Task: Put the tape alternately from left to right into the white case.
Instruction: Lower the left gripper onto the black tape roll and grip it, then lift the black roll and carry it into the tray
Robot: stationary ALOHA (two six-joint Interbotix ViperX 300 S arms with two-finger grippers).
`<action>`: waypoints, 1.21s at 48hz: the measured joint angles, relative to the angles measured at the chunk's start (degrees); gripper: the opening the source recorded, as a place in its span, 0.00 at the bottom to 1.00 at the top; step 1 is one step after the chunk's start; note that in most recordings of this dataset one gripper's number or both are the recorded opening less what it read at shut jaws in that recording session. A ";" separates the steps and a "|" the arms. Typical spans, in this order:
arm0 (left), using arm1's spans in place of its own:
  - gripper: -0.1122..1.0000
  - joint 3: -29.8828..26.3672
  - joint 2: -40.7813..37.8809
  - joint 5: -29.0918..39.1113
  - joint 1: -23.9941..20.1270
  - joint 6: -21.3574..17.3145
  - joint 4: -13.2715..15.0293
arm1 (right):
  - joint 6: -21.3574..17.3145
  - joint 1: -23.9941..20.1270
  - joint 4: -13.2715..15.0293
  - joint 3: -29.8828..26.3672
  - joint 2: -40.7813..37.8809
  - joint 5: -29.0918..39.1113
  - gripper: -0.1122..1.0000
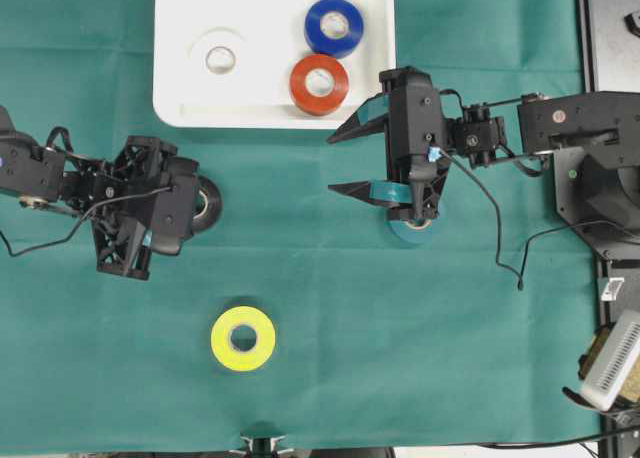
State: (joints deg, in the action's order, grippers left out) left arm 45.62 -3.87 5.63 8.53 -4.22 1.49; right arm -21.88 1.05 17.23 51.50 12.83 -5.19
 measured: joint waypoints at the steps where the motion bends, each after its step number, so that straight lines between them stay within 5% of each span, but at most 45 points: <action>1: 0.06 -0.18 0.00 0.18 0.00 0.00 0.00 | 0.00 0.00 0.00 0.00 0.00 0.00 0.68; 48: 0.06 -0.44 12.83 2.90 -0.26 -0.35 0.00 | 0.00 0.09 0.00 0.00 0.00 0.00 0.68; 58: 0.06 -0.88 12.74 2.81 -3.43 -0.70 0.00 | 0.00 0.00 0.00 0.00 0.00 -0.09 0.68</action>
State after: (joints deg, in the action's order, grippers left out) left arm 44.74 8.88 8.44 5.10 -4.92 1.49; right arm -21.88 1.05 17.23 51.50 12.83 -5.27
